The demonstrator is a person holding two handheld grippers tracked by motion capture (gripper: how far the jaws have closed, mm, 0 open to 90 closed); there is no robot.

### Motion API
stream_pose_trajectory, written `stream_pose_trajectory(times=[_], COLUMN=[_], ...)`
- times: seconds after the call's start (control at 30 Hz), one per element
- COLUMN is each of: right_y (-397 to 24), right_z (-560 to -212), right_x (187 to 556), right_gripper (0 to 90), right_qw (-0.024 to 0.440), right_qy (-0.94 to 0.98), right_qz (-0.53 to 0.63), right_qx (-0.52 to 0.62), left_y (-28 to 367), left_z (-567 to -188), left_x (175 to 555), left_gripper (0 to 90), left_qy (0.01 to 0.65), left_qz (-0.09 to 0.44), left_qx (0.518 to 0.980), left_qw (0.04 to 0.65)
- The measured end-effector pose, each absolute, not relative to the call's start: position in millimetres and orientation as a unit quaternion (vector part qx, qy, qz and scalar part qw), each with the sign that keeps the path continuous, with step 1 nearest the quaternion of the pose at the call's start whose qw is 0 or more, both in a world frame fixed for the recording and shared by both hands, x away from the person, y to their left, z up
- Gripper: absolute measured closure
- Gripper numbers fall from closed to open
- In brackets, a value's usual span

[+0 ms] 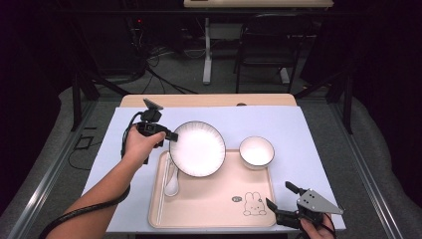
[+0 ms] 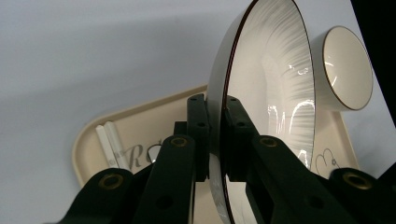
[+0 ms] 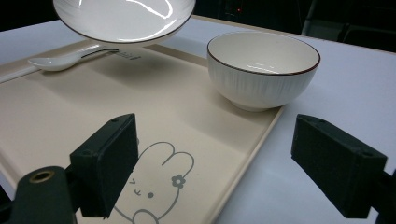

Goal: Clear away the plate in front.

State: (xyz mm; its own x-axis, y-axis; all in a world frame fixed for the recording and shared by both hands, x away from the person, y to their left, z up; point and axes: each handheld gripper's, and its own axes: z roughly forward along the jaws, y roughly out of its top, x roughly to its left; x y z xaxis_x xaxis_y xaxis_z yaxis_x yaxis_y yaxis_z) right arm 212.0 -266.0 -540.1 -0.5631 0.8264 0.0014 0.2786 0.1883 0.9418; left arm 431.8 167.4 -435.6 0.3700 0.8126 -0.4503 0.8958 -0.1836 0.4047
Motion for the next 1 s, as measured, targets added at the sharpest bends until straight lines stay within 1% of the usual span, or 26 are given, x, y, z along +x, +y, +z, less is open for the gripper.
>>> stream_pose_trajectory(times=[0.5, 0.73, 1.0], right_y=[-264.2, -264.2, -264.3], right_z=[-539.5, -539.5, -539.4], right_x=[210.7, 210.7, 210.5], right_gripper=[14.3, 14.3, 14.3], right_qw=[0.270, 0.270, 0.270], right_qy=[0.724, 0.725, 0.725], right_qz=[0.508, 0.507, 0.508], right_qx=[0.381, 0.381, 0.380], left_y=[139.5, 124.2, 115.2], left_z=[-437.8, -445.8, -461.1], left_x=[401.4, 390.7, 383.8], left_gripper=[83.4, 83.3, 83.2], left_qy=[0.508, 0.486, 0.480], left_qz=[-0.086, -0.101, -0.121], left_qx=[0.804, 0.819, 0.822], left_qw=[0.297, 0.288, 0.281])
